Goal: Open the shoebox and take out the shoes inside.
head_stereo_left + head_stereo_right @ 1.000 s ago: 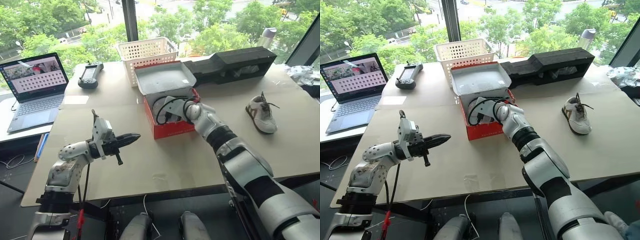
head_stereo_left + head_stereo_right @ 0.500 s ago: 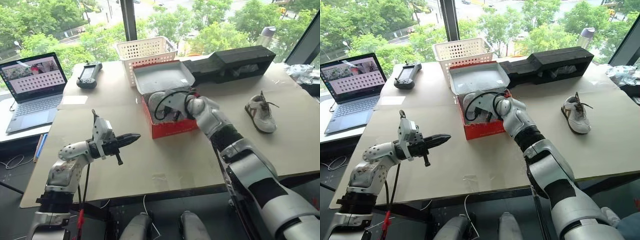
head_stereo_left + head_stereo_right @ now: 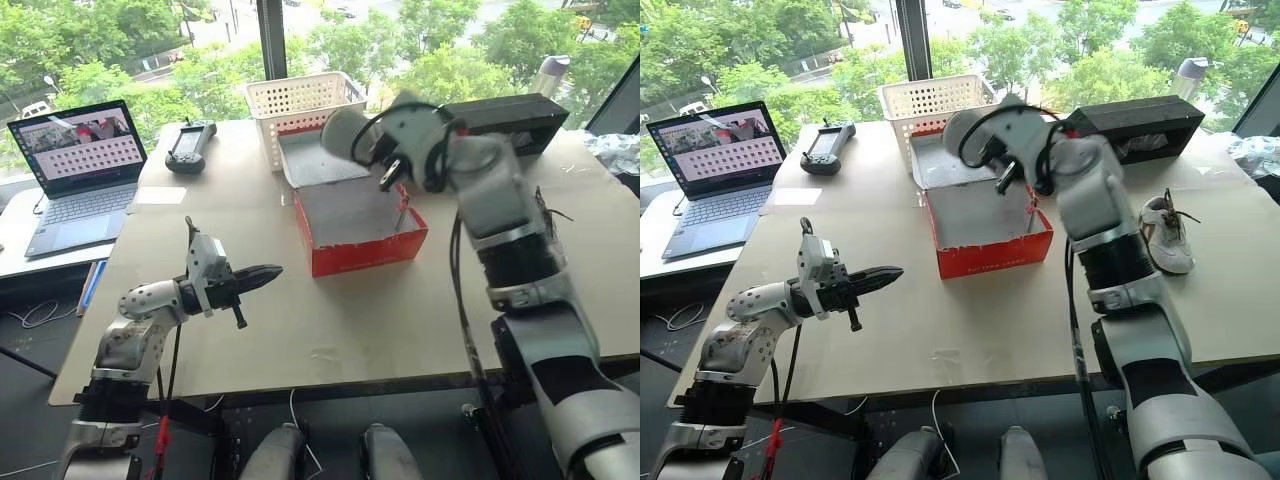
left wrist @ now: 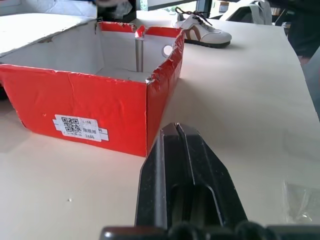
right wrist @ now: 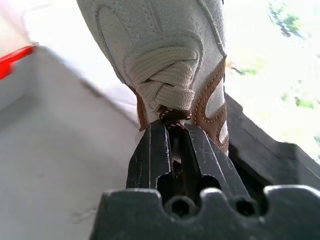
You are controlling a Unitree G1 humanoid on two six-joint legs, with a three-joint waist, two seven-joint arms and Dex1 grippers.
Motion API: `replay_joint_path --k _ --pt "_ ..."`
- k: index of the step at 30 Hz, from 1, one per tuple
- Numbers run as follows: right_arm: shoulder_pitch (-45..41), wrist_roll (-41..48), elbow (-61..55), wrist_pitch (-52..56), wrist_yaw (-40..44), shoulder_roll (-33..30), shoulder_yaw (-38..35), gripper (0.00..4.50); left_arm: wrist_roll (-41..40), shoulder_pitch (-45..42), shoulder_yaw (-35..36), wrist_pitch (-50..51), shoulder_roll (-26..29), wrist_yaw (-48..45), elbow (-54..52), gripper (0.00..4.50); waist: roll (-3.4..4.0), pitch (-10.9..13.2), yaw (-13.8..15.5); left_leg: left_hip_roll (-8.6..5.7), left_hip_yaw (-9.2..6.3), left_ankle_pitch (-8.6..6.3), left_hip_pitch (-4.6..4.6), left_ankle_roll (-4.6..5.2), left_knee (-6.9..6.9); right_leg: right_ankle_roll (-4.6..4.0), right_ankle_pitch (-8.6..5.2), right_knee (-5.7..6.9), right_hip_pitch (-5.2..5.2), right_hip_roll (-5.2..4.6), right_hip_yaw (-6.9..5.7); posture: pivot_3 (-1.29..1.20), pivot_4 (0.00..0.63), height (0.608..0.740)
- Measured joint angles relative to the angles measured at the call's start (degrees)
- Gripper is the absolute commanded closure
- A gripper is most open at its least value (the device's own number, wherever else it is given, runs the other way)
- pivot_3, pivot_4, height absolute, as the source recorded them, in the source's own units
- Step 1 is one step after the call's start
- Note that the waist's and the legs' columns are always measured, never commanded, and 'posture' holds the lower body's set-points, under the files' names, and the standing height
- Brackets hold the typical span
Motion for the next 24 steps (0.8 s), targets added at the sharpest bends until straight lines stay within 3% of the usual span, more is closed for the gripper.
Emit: replay_joint_path --k 4,9,18,24 --pt "-3.92 1.09 10.15 5.10 -3.03 -8.19 -5.91 4.32 0.41 -0.05 -0.69 -0.09 -0.38 -0.14 0.21 4.50 -0.01 0.00 0.70 -0.01 0.04 0.00 0.00 0.00 -0.03 -0.02 -0.03 -0.09 0.08 -0.19 -0.13 0.00 0.150 0.738" --pt "-3.83 1.35 18.93 10.06 1.59 -14.19 -4.17 4.32 0.81 -0.37 -1.61 -0.20 -0.95 -0.28 1.15 4.50 0.07 0.05 -0.21 0.01 0.15 0.01 -0.05 0.02 -0.07 -0.02 -0.06 -0.07 0.01 -0.31 -0.04 0.00 0.150 0.738" --pt "-3.06 6.78 24.42 22.00 7.92 -15.01 -4.07 4.32 1.65 -1.02 -2.22 -0.33 -1.85 -0.88 1.77 4.50 0.07 0.06 -1.06 0.03 0.15 0.02 -0.05 0.04 0.01 0.01 -0.10 -0.02 0.07 -0.25 -0.09 0.00 0.150 0.738" --pt "-0.29 6.95 32.09 17.25 2.79 -15.17 -4.06 4.32 1.74 -1.02 -2.23 -0.34 -2.08 -1.39 2.44 4.50 0.06 0.06 -0.45 -0.04 0.15 0.02 -0.09 0.04 0.10 0.08 -0.09 -0.03 0.12 -0.32 -0.16 0.00 0.150 0.738"
